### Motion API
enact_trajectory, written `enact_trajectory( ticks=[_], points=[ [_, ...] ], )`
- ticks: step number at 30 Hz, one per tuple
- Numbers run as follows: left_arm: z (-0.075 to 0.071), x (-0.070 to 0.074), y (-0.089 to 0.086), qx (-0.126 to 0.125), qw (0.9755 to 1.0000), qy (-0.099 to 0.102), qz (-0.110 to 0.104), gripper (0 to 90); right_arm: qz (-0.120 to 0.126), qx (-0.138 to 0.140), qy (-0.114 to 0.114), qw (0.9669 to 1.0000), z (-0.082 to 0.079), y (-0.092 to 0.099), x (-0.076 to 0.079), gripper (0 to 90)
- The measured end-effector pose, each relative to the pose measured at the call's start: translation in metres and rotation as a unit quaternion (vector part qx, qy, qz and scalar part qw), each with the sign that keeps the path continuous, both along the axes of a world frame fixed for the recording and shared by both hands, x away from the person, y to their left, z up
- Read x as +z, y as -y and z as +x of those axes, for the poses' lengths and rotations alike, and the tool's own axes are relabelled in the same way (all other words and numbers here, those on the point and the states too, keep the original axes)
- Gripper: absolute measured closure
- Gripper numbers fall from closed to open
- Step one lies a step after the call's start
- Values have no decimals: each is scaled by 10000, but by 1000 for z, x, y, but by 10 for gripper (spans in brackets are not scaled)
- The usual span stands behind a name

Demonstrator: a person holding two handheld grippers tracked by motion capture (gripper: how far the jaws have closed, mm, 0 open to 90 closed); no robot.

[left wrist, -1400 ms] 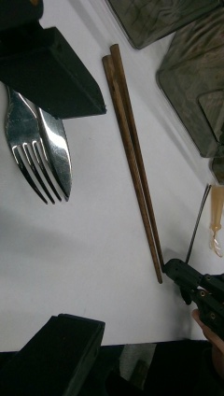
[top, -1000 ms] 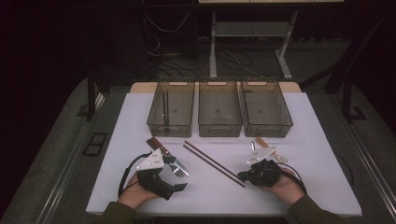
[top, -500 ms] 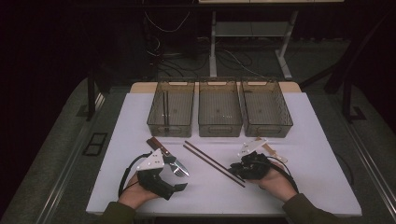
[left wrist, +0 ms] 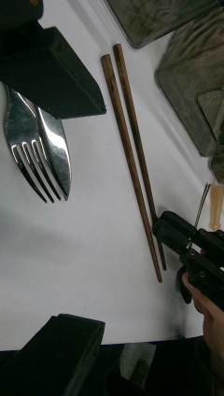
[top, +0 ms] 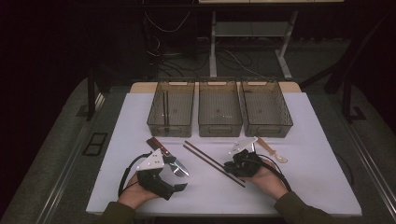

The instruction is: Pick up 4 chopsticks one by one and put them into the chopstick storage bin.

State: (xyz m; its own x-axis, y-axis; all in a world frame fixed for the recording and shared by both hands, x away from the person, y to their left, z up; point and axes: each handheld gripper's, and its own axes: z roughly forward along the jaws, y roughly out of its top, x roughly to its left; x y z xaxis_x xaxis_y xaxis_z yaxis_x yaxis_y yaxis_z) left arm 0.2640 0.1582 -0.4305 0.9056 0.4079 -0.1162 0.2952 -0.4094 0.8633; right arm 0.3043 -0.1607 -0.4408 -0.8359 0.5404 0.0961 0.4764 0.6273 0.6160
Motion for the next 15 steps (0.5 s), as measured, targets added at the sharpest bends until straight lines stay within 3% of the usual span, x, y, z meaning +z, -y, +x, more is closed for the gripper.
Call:
enact_trajectory(
  ticks=[4, 15],
  points=[
    [0, 0, 0, -1, 10000, 4, 2, 0, -101, 3, 127, 9999, -1, -1, 0, 846],
    [0, 0, 0, 1, 10000, 4, 3, 0, -160, -18, 261, 9995, -5, -2, -1, 842]
  ],
)
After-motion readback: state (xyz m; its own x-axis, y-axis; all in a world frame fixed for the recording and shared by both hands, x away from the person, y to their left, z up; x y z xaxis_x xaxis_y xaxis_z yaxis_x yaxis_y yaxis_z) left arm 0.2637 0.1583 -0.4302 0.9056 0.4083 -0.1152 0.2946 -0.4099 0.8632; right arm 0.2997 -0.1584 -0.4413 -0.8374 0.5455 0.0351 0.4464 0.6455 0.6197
